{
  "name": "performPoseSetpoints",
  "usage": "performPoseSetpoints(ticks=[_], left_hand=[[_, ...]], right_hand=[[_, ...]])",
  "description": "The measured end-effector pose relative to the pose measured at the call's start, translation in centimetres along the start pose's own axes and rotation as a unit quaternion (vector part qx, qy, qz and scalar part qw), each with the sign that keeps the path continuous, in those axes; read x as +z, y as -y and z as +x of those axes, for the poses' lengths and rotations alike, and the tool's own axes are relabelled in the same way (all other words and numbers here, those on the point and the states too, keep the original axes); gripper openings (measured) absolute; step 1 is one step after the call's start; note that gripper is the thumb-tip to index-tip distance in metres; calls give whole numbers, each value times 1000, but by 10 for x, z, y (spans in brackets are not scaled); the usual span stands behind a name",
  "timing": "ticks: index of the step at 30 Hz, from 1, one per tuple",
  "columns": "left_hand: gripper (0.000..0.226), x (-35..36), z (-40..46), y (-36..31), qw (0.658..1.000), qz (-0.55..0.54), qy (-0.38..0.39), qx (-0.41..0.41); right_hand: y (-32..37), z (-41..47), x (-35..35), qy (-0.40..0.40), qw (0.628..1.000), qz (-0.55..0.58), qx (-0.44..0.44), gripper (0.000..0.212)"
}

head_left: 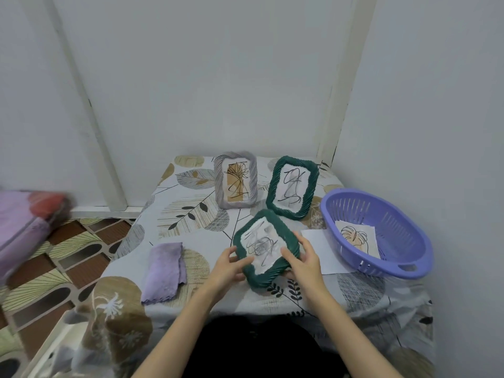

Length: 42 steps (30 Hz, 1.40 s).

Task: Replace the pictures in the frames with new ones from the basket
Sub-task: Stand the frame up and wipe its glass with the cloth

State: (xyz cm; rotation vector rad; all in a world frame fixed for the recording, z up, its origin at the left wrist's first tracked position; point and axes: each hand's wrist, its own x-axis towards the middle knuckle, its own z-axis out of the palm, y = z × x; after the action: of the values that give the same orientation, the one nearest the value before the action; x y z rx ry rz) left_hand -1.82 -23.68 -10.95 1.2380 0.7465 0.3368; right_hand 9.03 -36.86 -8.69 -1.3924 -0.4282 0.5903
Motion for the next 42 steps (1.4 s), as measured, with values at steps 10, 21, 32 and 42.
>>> performPoseSetpoints(ticks=[10, 21, 32, 42], left_hand=[[92, -39, 8, 9, 845, 528, -33, 77], [49, -102, -9, -19, 802, 429, -415, 5], [62, -83, -12, -50, 976, 65, -207, 1], [37, -24, 2, -46, 999, -34, -33, 9]], right_hand=[[-38, -2, -16, 20, 825, -564, -38, 76], [-37, -5, -21, 20, 787, -611, -81, 97], [-14, -1, 12, 23, 926, -368, -82, 63], [-1, 31, 40, 48, 985, -161, 27, 52]])
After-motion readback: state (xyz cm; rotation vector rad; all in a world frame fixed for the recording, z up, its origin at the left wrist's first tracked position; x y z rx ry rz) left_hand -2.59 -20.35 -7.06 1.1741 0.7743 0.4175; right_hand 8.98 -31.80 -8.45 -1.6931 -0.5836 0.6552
